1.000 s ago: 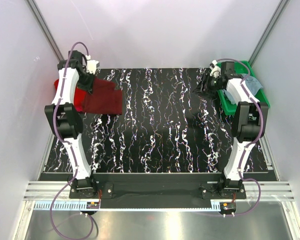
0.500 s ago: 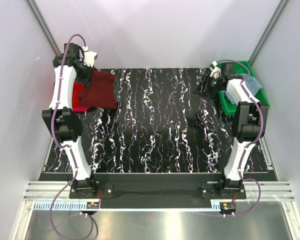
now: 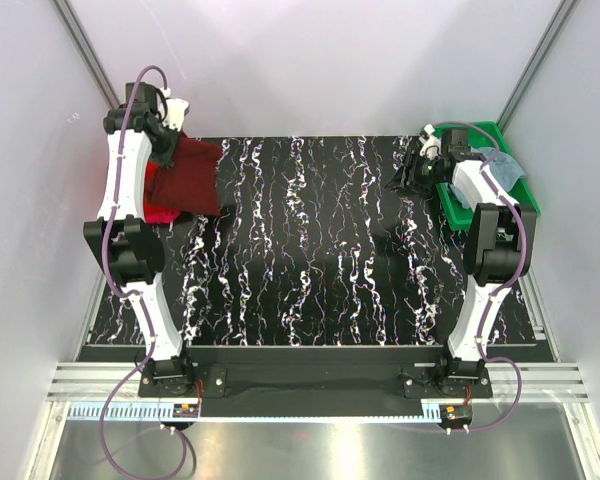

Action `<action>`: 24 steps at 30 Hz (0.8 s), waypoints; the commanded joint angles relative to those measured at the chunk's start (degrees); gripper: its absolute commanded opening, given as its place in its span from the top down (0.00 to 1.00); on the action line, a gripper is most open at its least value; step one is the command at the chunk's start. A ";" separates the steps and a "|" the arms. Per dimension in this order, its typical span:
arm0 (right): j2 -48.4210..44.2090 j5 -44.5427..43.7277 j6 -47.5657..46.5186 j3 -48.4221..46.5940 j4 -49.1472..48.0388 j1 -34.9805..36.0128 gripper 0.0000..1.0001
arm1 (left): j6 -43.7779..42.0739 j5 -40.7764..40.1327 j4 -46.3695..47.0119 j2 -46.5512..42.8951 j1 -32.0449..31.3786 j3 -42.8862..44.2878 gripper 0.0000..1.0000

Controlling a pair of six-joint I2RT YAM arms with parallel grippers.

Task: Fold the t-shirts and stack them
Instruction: Neatly place the folded tshirt to the corner

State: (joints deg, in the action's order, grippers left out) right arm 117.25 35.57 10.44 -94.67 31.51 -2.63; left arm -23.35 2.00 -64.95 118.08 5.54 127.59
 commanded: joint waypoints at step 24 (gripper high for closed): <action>-3.52 -0.06 0.11 0.89 -1.89 -0.18 0.46 | -0.90 -16.58 9.57 3.91 2.54 5.39 1.00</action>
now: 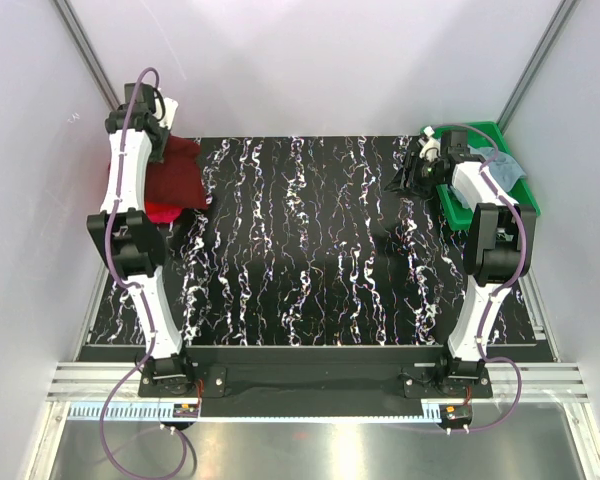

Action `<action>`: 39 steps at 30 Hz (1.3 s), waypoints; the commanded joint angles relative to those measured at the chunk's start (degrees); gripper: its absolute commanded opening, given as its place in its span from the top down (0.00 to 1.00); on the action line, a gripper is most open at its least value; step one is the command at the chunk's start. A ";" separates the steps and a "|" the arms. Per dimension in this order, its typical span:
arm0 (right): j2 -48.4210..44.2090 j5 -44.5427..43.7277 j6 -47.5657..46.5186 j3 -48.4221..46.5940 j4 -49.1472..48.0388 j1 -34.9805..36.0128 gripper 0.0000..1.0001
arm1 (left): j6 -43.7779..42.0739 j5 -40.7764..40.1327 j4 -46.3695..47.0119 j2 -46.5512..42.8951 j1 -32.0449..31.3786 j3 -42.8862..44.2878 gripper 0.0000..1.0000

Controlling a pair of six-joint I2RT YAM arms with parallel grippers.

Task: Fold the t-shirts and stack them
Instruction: Neatly place the folded tshirt to the corner

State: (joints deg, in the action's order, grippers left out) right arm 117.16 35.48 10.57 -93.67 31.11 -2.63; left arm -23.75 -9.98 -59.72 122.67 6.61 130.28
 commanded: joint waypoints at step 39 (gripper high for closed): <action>-4.93 -2.00 -2.92 1.38 0.61 -0.18 0.46 | -8.86 -22.10 17.18 16.54 6.22 5.95 1.00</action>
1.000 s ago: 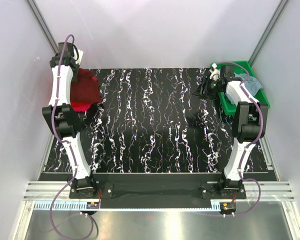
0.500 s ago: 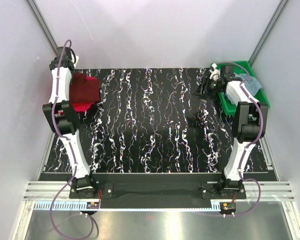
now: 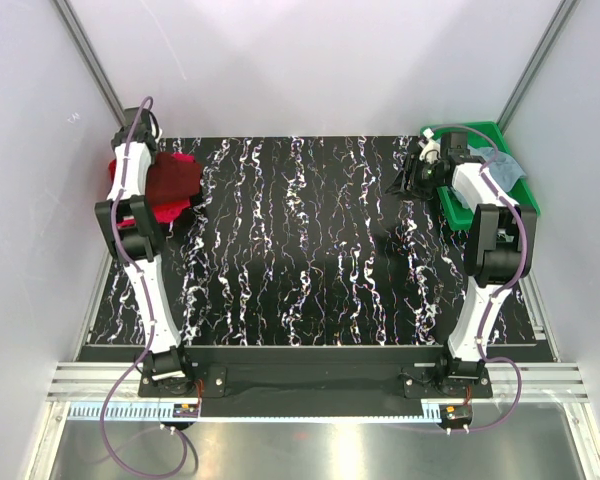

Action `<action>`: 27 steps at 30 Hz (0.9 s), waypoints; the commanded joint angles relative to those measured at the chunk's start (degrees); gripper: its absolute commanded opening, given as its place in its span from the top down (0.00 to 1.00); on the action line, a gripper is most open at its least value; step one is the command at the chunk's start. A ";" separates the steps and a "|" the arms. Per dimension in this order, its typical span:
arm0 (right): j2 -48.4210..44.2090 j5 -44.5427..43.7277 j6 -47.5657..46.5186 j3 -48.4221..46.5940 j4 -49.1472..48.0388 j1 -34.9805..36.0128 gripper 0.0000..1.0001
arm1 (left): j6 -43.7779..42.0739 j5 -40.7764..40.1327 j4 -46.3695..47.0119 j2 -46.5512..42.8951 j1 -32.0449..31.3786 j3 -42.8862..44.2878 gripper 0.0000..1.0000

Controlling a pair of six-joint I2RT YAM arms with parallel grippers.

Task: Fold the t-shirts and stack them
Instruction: Neatly place the folded tshirt to the corner

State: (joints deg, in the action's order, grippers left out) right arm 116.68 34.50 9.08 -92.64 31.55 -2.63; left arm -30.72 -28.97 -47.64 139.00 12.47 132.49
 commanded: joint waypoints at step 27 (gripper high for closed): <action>-6.73 -6.71 -4.69 -3.24 2.20 0.70 0.42 | 15.41 13.66 -2.44 -11.81 -16.14 5.69 0.10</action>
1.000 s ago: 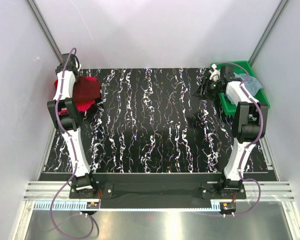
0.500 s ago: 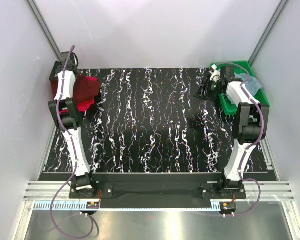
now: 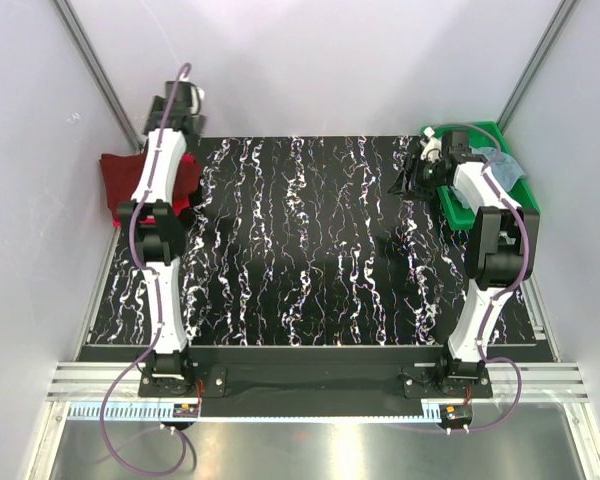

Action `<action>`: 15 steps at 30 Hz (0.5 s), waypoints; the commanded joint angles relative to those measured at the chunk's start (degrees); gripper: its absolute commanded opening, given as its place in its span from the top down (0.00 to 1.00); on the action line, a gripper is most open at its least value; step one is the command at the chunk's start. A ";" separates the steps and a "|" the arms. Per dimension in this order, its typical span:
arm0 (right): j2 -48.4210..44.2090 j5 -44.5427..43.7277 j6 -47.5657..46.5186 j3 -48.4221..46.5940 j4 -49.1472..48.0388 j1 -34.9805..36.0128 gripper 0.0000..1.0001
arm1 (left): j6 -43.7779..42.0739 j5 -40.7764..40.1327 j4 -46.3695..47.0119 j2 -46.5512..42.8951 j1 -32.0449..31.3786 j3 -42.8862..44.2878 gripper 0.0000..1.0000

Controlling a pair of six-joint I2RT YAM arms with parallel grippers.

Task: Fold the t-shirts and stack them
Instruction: Neatly place the folded tshirt to the corner

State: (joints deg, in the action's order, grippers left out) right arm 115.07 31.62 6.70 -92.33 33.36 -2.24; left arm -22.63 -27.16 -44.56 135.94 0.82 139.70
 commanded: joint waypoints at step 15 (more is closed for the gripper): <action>-13.99 -41.66 4.20 -5.67 -2.16 0.83 0.00 | 30.80 36.37 1.98 -22.03 -19.28 -8.56 0.01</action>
State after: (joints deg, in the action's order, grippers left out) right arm 103.42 7.84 9.23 -99.02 33.39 -1.69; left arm 0.69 2.20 -49.54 118.83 -20.23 133.10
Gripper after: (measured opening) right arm 0.994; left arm 0.987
